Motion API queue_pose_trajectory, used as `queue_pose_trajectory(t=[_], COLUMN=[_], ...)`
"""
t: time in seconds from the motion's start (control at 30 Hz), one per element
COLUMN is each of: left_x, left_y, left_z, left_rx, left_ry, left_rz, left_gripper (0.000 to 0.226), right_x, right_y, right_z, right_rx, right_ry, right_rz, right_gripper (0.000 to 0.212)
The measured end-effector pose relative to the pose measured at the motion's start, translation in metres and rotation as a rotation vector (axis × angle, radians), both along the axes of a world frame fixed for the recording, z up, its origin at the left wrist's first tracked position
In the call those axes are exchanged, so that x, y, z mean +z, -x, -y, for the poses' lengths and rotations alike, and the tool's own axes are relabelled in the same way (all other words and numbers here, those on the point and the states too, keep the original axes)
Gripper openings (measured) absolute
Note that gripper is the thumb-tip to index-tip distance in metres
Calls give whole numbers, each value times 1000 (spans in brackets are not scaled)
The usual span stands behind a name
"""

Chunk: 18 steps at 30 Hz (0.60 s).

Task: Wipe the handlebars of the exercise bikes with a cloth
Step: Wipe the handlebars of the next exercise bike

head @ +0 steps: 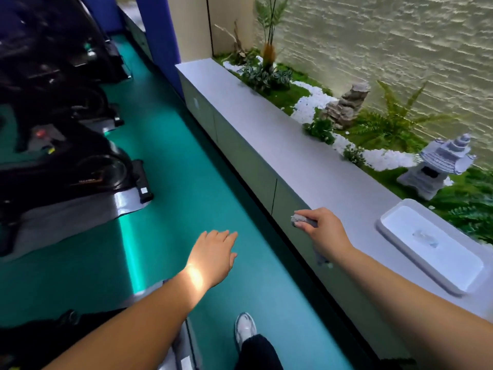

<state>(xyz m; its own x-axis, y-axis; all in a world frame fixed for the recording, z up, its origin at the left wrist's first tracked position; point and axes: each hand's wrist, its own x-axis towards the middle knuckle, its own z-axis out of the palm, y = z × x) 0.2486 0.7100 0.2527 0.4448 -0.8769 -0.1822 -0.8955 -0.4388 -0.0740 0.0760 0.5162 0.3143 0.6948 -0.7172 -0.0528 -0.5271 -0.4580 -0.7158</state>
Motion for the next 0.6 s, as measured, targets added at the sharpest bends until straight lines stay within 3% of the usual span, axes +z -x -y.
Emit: queue_pose_trajectory(t=[0.27,0.6], left_x=[-3,-5], left_y=[-111,-225], left_z=[51,67], left_rx=[152,371], left_ry=[39,46], left_rz=[-43,-86], left_gripper=[56,55], right_x=[-2,-18], right_y=[-136,-308], right_z=[71,117], right_rx=[178,394], right_ry=[90,61], right_rz=[-61,-47], right_gripper=[14,19])
